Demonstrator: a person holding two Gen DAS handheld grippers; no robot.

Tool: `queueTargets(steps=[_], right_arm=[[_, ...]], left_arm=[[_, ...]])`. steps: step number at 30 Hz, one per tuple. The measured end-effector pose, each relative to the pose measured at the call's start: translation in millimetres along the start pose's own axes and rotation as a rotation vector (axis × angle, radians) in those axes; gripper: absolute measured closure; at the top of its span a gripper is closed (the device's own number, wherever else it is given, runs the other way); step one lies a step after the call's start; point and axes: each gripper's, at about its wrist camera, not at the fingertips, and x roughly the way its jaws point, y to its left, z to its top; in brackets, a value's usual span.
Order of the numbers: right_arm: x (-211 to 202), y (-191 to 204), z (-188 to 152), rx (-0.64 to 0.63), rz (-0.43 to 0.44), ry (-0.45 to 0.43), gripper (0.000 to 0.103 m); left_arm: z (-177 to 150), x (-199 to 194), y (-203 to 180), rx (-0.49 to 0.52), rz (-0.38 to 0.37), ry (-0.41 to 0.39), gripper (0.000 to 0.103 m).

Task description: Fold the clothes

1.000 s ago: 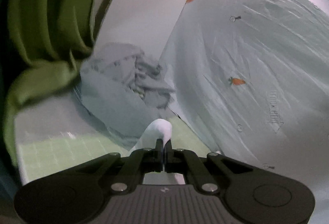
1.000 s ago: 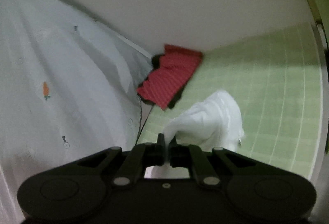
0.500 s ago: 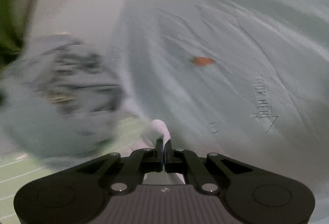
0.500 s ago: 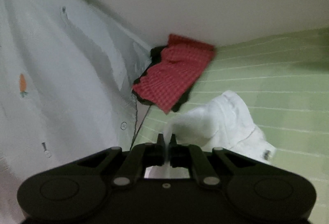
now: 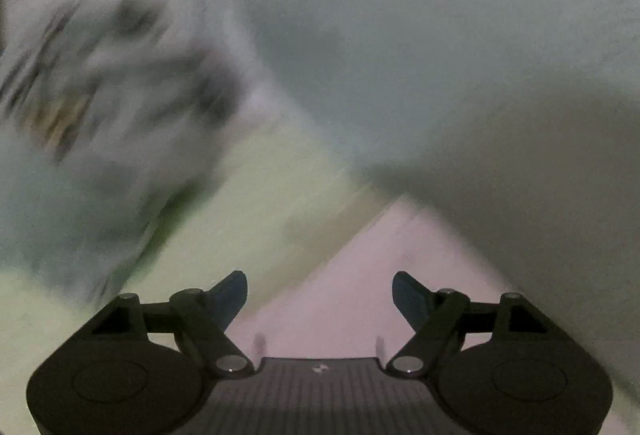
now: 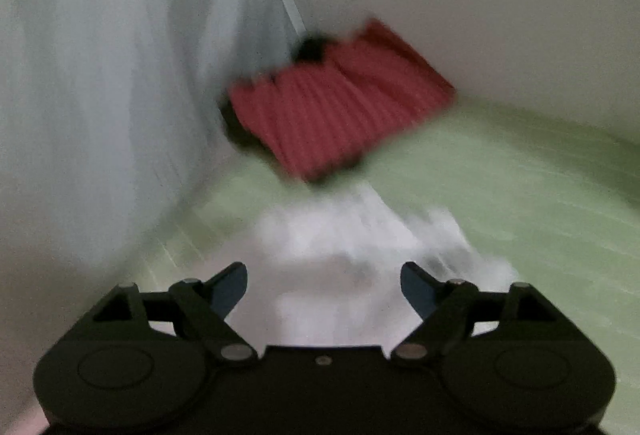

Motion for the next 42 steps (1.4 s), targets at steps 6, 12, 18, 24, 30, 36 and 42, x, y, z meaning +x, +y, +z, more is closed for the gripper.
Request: queueTargets(steps=[6,12,18,24,30,36,42], right_arm=[[-2,-14,-56,0.143,-0.008,0.108,0.012],[13,4,-76,0.124,-0.009,0.142,0.009],[11,0,-77,0.004,-0.046,0.134,0.067],[-2,-25,-75,-0.020,-0.008,0.127,0.069],[-15,-62,-69,-0.034,0.028,0.152,0.070],[-29,-93,-66,-0.086,0.004,0.175,0.069],[-40,-78,-72,-0.179,-0.036,0.181,0.065]], left_arm=[[-42,20,41,-0.114,0.038,0.116,0.023],[-48,32,26,-0.084,0.009,0.112,0.038],[-47,26,25,-0.020,0.052,0.088,0.095],[-60,-2,55,-0.041,0.030,0.093,0.096],[-124,-74,121,-0.046,0.038,0.097,0.096],[-199,-148,177,0.020,0.053,0.110,0.095],[-205,-174,202,0.050,0.049,0.102,0.085]])
